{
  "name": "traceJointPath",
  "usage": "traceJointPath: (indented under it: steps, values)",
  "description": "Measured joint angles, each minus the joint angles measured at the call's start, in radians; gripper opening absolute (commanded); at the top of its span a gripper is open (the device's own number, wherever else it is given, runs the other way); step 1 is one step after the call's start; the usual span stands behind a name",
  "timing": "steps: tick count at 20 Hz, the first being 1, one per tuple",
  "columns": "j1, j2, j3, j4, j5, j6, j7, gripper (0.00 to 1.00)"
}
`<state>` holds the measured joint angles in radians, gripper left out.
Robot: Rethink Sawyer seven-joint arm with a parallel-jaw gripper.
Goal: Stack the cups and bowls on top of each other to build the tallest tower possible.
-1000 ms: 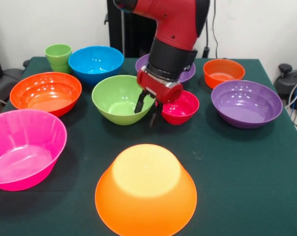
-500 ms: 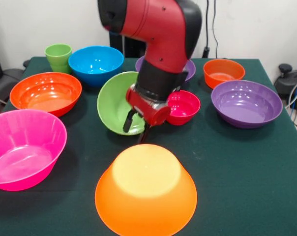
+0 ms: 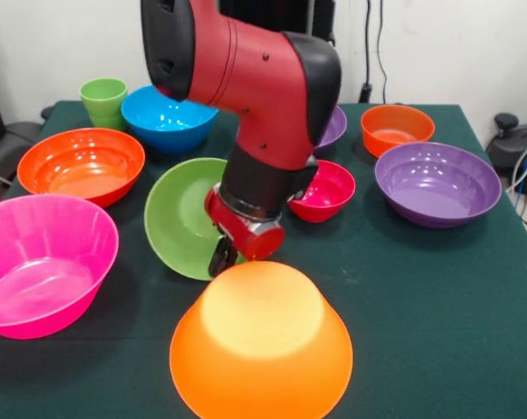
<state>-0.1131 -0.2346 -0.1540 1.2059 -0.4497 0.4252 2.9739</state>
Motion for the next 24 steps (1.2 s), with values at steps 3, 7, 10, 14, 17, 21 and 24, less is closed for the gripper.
traceJointPath:
  steps: [3, 7, 10, 14, 17, 21, 24]
  values:
    - [0.0, 0.018, 0.0, -0.047, 0.0, 0.086, 0.0, 0.0]
    - [0.0, 0.046, 0.001, -0.119, -0.001, 0.226, 0.0, 0.0]
    - [-0.001, 0.077, 0.001, -0.19, -0.002, 0.347, 0.0, 0.0]
    - [-0.003, 0.113, 0.003, -0.268, -0.002, 0.465, 0.0, 0.0]
    - [-0.006, 0.146, 0.005, -0.337, -0.004, 0.574, -0.007, 0.0]
    - [-0.008, 0.172, 0.011, -0.401, -0.011, 0.687, -0.04, 0.0]
    - [-0.01, 0.19, 0.019, -0.449, -0.02, 0.768, -0.073, 0.0]
